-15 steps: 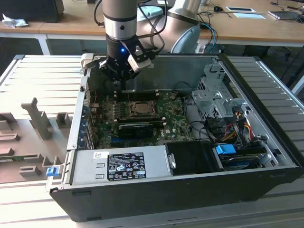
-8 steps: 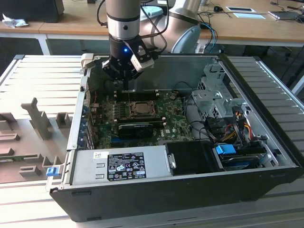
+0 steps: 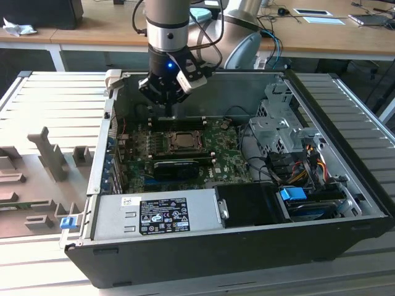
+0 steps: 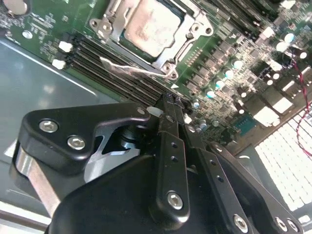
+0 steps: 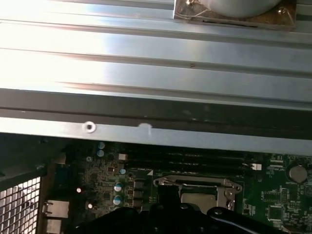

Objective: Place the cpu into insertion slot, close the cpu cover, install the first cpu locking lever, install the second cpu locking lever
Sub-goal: 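Install the first cpu locking lever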

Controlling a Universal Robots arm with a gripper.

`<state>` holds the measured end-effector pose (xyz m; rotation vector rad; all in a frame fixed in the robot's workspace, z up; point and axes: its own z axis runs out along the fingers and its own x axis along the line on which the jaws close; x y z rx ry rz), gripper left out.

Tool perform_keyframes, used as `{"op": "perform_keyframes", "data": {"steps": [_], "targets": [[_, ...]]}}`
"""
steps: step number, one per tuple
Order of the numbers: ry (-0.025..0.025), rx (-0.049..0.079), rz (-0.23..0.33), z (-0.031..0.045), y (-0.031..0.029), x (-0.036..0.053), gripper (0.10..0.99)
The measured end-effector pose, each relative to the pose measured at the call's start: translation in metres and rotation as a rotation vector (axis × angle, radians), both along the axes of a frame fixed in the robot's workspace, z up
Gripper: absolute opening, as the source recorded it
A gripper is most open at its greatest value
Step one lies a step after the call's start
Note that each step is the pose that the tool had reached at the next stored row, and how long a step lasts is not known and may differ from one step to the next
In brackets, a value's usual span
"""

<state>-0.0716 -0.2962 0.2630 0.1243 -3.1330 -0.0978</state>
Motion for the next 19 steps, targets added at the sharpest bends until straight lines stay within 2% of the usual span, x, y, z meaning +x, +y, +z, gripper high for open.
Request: {"op": "perform_keyframes", "data": {"steps": [6, 8, 10, 11, 12, 14, 16, 19], "targets": [[-0.0001, 0.001, 0.000, -0.0010, 0.0000, 0.0136, 0.106], [0.0000, 0.015, 0.000, -0.0015, -0.0004, 0.0145, 0.106], [-0.0001, 0.035, 0.000, -0.0027, -0.0021, 0.0147, 0.106], [-0.0012, 0.039, 0.000, -0.0041, -0.0033, 0.0148, 0.106], [-0.0029, 0.039, 0.000, -0.0050, -0.0037, 0.0148, 0.106], [-0.0108, 0.039, -0.001, -0.0063, -0.0045, 0.0147, 0.106], [-0.0236, 0.039, 0.000, -0.0080, -0.0048, 0.0148, 0.106], [-0.0309, 0.039, 0.000, -0.0107, -0.0049, 0.0148, 0.106]]}}
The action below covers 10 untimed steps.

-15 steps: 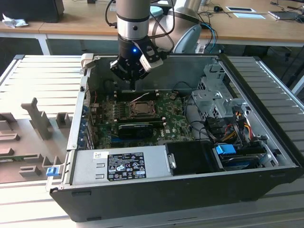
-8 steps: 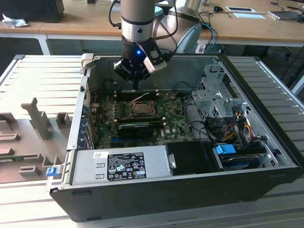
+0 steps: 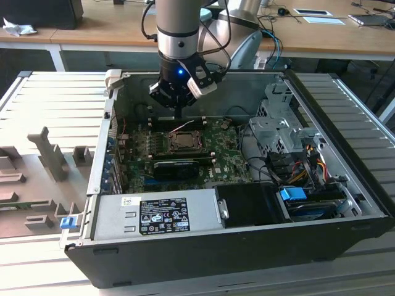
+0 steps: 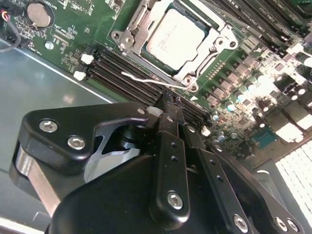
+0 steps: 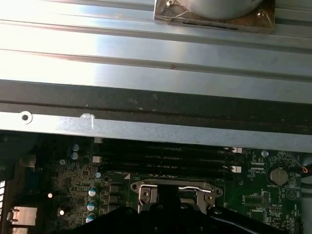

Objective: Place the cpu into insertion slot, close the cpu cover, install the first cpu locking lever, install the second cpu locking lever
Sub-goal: 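Install the first cpu locking lever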

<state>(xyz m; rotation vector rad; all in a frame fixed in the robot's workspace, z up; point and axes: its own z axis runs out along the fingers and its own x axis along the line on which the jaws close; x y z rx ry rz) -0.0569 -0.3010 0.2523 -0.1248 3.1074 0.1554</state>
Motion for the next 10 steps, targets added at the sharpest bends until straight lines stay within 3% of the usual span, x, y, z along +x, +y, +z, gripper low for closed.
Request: {"op": "perform_keyframes", "data": {"steps": [4, 7, 10], "targets": [[-0.0108, 0.000, 0.000, -0.0022, -0.0003, -0.0001, 0.106], [-0.0268, 0.000, 0.000, -0.0047, -0.0003, 0.0001, 0.106], [-0.0269, 0.001, 0.000, -0.0090, -0.0001, 0.0006, 0.106]]}}
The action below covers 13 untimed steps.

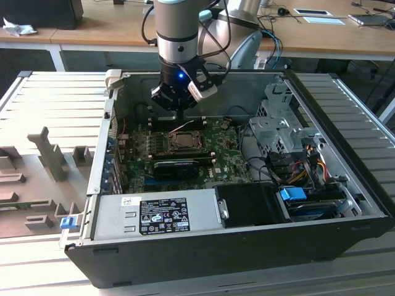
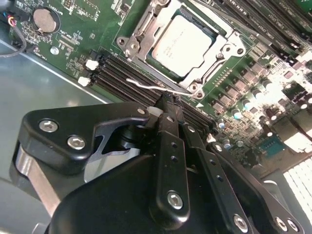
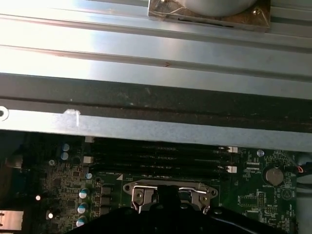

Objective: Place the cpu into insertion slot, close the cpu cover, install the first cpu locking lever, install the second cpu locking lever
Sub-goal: 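Install the first cpu locking lever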

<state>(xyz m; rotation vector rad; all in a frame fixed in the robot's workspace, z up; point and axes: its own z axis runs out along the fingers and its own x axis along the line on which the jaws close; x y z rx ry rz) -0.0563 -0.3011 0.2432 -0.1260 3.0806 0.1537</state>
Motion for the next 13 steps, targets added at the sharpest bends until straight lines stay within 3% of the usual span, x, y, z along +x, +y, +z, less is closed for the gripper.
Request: {"op": "perform_keyframes", "data": {"steps": [4, 11, 13], "targets": [[0.0001, 0.001, 0.009, -0.0056, 0.0004, 0.0003, 0.106], [0.0011, 0.002, 0.013, -0.0064, 0.0005, 0.0012, 0.106], [0.0011, 0.002, 0.041, -0.0068, 0.0005, 0.0016, 0.106]]}}
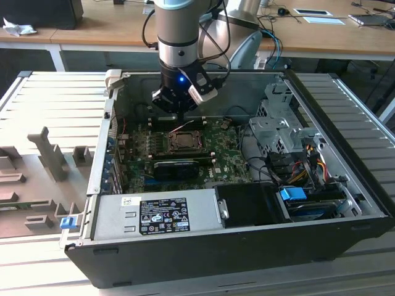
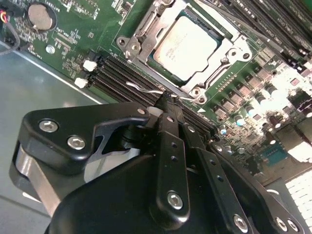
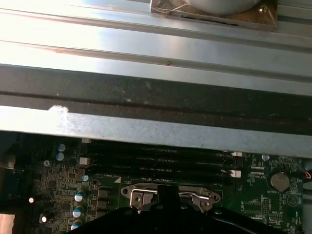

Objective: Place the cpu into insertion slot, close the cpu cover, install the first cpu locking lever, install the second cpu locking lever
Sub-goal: 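Install the first cpu locking lever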

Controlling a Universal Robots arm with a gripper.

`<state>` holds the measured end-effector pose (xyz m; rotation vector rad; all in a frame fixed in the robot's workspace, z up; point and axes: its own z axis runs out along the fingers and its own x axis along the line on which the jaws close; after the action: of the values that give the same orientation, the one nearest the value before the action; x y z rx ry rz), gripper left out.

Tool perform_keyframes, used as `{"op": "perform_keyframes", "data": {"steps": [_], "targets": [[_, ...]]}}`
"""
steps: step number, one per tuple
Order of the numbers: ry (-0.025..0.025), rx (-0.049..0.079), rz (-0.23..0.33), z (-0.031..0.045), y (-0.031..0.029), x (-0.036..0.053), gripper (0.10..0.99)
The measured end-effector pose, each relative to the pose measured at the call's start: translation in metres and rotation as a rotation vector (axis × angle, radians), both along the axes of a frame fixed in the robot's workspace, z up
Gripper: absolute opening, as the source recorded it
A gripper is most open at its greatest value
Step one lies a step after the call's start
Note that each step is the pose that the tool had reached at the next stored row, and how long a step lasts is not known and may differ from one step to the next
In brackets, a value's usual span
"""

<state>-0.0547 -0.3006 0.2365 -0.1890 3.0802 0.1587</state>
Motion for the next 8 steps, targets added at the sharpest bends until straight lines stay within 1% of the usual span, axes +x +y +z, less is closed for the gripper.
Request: {"op": "perform_keyframes", "data": {"steps": [2, 8], "targets": [[0.0003, 0.000, 0.028, -0.0001, 0.0000, 0.0001, 0.106], [0.0002, 0.000, 0.033, -0.0007, 0.0001, 0.0025, 0.106]]}}
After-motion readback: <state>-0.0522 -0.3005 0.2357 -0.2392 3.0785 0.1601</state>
